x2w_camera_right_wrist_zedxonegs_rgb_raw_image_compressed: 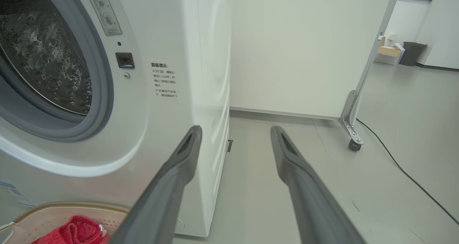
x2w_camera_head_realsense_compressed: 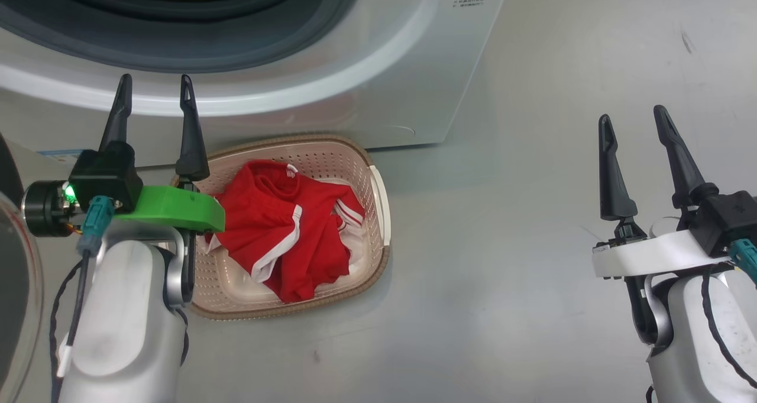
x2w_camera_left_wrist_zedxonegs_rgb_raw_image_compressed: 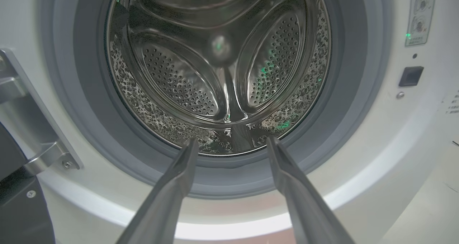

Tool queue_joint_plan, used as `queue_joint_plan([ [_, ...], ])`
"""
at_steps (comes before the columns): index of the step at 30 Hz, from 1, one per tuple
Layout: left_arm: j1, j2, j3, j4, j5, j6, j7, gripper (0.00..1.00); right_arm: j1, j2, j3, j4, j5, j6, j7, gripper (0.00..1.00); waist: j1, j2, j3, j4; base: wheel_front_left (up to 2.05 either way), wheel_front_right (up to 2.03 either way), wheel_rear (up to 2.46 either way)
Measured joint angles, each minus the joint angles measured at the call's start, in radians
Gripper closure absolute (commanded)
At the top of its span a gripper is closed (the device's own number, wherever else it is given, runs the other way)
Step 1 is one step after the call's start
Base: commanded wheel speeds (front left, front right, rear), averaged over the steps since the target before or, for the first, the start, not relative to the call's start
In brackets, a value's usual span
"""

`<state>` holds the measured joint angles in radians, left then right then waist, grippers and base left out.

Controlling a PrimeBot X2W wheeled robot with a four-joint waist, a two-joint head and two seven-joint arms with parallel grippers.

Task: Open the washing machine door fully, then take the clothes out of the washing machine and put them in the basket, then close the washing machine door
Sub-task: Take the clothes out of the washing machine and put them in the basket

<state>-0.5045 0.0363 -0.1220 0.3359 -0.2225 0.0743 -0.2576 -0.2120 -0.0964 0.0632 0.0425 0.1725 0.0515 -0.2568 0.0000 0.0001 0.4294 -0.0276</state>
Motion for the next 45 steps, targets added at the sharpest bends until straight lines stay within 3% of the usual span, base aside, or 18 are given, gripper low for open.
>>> queue_joint_plan([
  [24,0.366,0.001,-0.042,-0.154,0.021,0.012,0.0,0.0,0.161,0.02,0.013,0.056,-0.008,-0.011,0.0,0.0,0.0,0.0,-0.254,0.04,0.0,0.0,0.0],
  [45,0.524,0.006,-0.049,-0.248,0.021,0.022,0.01,0.0,0.247,0.03,0.032,0.064,-0.008,-0.028,0.0,0.0,-0.0001,0.0,-0.352,0.035,0.0,0.0,0.0],
])
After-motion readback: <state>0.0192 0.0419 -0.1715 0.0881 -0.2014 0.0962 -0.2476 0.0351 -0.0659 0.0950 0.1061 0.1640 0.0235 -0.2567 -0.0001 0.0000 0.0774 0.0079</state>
